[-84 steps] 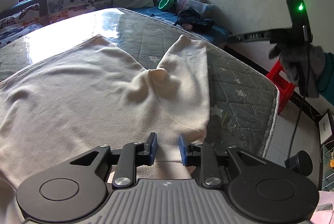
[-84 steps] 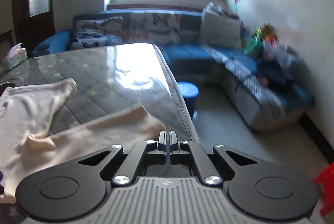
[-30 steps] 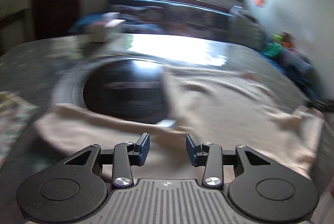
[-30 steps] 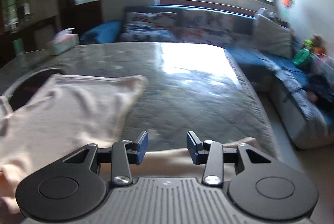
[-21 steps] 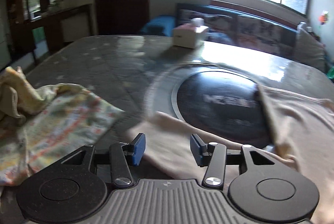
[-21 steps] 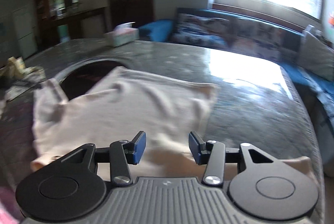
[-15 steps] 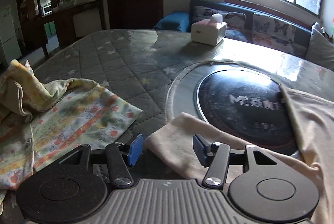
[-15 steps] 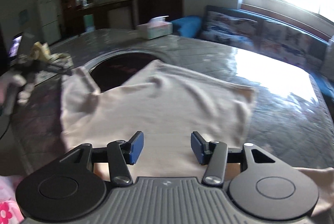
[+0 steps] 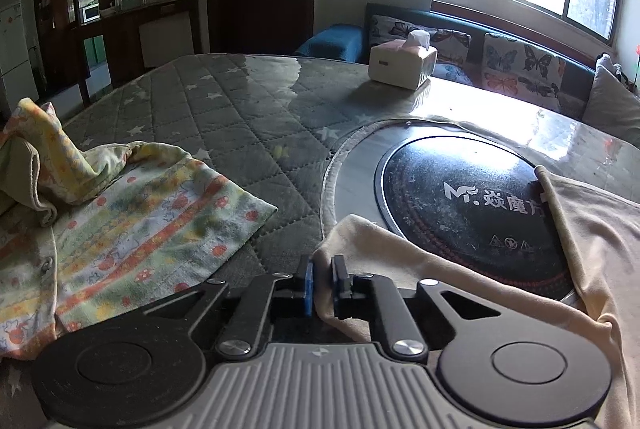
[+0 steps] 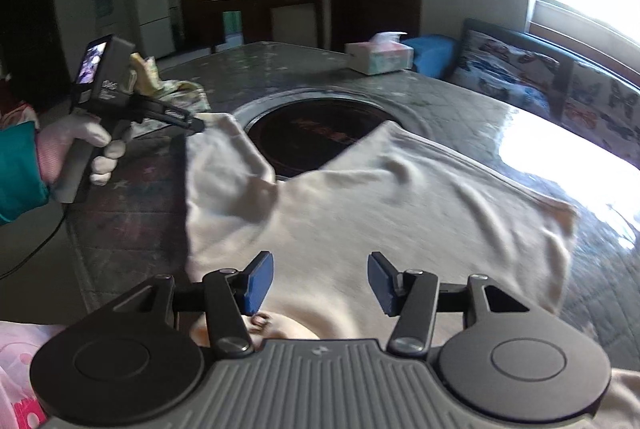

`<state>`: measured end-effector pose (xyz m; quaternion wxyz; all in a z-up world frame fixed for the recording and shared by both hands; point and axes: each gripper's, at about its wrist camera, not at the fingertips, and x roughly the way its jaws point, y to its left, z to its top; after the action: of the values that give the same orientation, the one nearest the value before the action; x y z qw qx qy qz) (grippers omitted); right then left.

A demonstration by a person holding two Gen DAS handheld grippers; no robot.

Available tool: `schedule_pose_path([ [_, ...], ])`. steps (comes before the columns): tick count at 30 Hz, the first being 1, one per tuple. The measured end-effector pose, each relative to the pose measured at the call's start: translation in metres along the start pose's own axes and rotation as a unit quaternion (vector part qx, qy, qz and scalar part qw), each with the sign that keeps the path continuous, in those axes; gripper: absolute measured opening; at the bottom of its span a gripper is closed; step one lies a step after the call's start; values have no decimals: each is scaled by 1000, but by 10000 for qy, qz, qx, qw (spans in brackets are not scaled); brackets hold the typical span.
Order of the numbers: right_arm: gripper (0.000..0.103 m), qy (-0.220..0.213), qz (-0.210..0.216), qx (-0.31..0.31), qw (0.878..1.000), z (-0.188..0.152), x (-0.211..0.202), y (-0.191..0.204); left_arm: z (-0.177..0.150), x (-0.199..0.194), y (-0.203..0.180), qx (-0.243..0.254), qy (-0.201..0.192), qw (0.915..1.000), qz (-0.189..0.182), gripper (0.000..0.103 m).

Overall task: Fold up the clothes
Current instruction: 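Grasp the sweatshirt edge with the left gripper near the cooktop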

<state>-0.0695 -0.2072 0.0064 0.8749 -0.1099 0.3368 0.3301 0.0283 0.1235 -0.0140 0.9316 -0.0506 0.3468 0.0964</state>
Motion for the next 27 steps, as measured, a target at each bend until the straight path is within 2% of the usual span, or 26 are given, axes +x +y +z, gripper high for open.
schedule_pose_path([
  [7, 54, 264, 430, -363, 9981, -1, 26, 28, -1, -8, 7, -100, -92, 9998, 120, 9],
  [15, 54, 695, 611, -574, 9941, -18, 45, 44, -2, -14, 13, -101, -133, 9996, 241, 9],
  [24, 54, 555, 717, -540, 9944, -16, 38, 45, -5, -15, 16, -111, -86, 9994, 309, 9],
  [27, 54, 658, 790, -523, 9933, -19, 42, 47, -6, -14, 17, -121, -31, 9993, 340, 9],
])
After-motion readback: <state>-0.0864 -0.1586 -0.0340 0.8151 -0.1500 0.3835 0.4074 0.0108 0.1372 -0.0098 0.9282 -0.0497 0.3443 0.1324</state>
